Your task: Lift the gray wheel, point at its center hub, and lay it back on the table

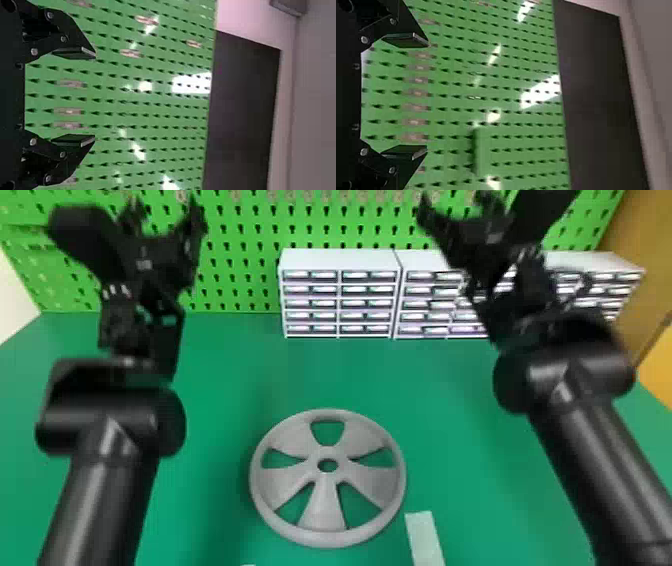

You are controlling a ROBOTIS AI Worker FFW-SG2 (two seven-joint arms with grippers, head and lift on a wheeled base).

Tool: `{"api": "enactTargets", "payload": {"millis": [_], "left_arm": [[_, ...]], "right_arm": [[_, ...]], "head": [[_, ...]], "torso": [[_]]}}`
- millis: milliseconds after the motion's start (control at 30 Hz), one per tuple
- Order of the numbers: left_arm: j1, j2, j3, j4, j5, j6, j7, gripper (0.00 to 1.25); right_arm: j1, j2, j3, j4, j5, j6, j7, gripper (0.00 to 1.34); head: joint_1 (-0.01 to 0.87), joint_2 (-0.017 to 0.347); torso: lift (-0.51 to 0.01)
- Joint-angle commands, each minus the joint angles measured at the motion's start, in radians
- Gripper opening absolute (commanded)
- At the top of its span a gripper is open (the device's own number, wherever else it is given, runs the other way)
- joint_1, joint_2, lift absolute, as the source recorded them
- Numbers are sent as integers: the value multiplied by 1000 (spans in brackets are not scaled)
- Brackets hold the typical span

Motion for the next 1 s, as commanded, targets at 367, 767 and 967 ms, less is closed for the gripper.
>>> {"api": "enactTargets", "payload": {"millis": [367, 767, 967], "left_arm": [[-289, 64, -65, 2, -57, -59, 14, 742], [-516, 107, -102, 1, -59, -73, 25, 744], [-631, 136, -147, -19, -59, -84, 40, 744]], "right_arm": [[-270, -43, -30, -145, 50, 18, -19, 1011], [-488, -66, -30, -184, 70, 45, -25, 1075], [-571, -69, -32, -218, 98, 43, -36, 1080]], "head": [[692, 48], [692, 48], [692, 48]], "torso": [[-96], [-96], [-96]]}}
